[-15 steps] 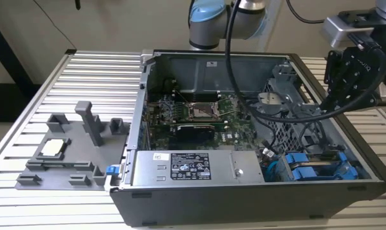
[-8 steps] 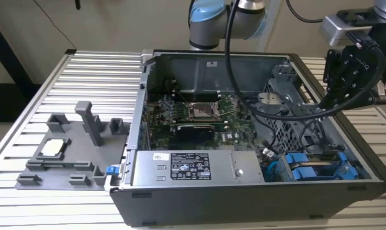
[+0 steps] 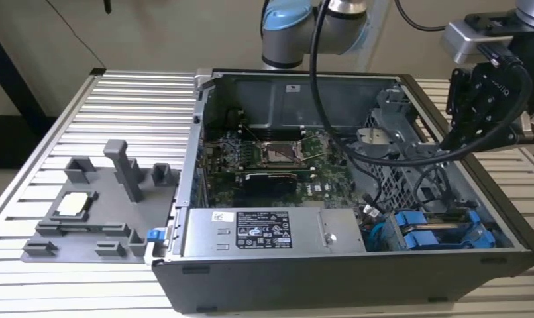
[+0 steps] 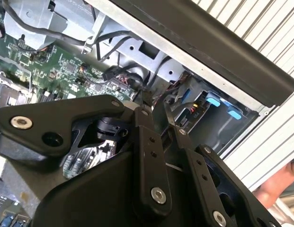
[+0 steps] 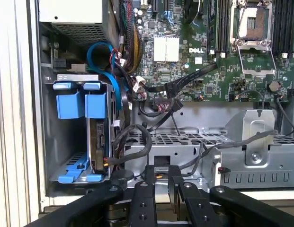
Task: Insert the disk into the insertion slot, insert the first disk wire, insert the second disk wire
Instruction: 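Insert the first disk wire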
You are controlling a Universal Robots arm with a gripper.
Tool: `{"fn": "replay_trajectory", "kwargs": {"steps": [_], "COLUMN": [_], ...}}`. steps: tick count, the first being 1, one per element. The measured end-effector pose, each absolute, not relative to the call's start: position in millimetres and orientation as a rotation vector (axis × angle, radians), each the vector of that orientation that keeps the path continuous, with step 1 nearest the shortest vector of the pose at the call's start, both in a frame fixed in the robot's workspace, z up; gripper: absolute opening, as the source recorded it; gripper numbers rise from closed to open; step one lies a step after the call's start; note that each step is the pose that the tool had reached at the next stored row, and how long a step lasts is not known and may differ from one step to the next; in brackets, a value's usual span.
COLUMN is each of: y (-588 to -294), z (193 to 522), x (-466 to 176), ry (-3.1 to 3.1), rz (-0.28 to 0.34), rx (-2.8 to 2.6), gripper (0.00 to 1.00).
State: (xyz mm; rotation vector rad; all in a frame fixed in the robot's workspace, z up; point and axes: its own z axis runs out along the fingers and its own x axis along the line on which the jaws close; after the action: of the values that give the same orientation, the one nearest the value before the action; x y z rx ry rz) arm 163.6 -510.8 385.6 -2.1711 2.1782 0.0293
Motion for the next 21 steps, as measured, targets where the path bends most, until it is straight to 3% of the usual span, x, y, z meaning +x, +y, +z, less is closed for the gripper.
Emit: {"fn": "replay_trajectory", "kwargs": {"steps": [21], "y": [-510.9], "z": [385.3], "x": [135.7], "ry": [2.182], "rz": [0.038], "rx": [-2.175], "gripper": [0.27]}}
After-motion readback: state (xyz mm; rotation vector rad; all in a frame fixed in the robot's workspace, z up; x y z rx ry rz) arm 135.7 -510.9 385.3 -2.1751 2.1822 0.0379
